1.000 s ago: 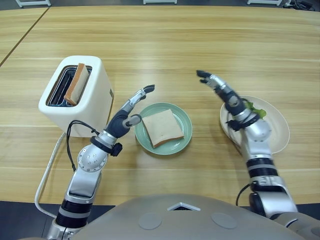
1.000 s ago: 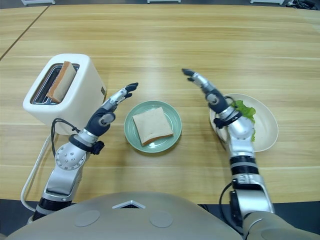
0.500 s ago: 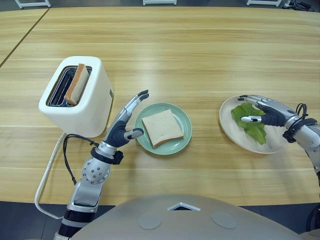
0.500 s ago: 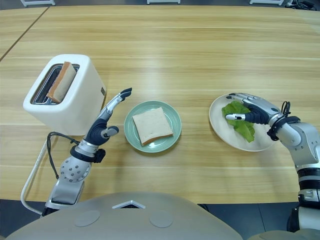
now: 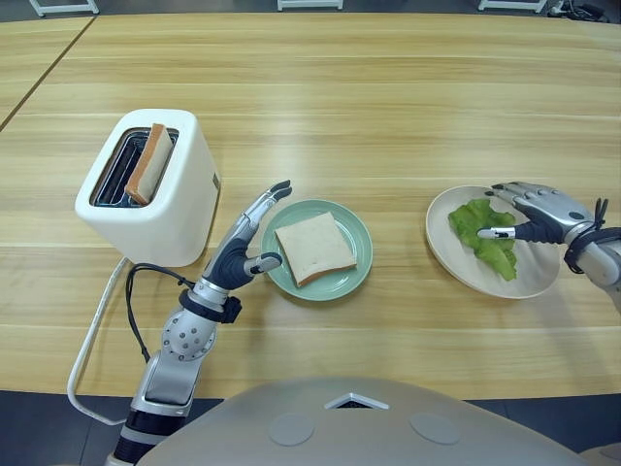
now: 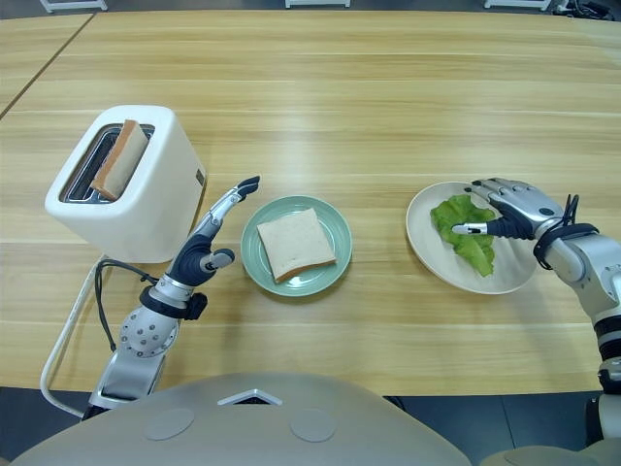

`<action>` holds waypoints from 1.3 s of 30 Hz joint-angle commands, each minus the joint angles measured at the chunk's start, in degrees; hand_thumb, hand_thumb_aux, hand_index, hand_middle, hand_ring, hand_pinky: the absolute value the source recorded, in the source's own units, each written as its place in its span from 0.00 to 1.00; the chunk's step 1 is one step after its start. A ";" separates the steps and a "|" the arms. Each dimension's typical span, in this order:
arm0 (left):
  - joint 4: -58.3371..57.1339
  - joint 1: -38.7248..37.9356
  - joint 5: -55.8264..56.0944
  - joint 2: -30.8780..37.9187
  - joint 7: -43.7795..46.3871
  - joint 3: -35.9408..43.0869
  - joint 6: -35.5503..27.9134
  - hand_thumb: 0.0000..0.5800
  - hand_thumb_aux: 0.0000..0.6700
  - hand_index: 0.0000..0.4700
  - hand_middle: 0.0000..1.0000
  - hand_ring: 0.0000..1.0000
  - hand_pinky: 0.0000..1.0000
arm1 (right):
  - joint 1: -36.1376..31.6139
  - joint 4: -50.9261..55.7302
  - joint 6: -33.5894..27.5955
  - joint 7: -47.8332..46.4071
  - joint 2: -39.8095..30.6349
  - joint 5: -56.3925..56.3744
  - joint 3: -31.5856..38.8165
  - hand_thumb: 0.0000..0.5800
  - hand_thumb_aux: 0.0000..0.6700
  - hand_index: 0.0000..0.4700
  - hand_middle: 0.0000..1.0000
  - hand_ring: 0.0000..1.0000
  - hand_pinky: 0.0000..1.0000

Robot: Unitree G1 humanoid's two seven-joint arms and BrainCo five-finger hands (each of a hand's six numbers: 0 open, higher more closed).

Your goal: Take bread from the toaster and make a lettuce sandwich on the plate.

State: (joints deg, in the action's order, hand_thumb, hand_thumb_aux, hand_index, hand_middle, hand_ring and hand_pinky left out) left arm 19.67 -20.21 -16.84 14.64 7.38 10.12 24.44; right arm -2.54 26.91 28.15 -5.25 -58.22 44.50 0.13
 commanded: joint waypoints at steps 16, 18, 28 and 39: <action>0.83 -0.56 -0.64 0.94 0.49 -0.33 -1.34 0.00 0.00 0.00 0.00 0.00 0.00 | -3.04 5.38 -2.35 3.53 -2.20 4.03 10.39 0.37 0.20 0.20 0.00 0.00 0.00; 0.87 -0.55 -0.57 1.01 0.54 -0.42 -1.35 0.00 0.00 0.00 0.00 0.00 0.00 | -2.94 4.81 -2.40 3.63 -2.30 4.36 11.27 0.46 0.26 0.26 0.00 0.00 0.00; 0.82 -0.28 -0.07 1.37 1.17 -1.11 -1.22 0.00 0.00 0.00 0.00 0.00 0.00 | -3.90 2.56 -3.48 7.26 -1.35 6.97 14.89 0.89 0.67 0.67 0.00 0.00 0.00; 0.49 0.02 -0.02 1.43 1.36 -1.38 -1.07 0.00 0.00 0.00 0.00 0.00 0.00 | -4.97 -0.67 -3.49 11.03 -1.31 4.96 13.36 1.00 1.00 1.00 0.00 0.00 0.00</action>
State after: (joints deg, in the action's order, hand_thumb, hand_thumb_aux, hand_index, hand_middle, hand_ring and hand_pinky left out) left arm 20.35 -20.36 -16.83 15.62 8.27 8.76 23.87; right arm -6.96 27.30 24.74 5.37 -59.86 50.28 14.18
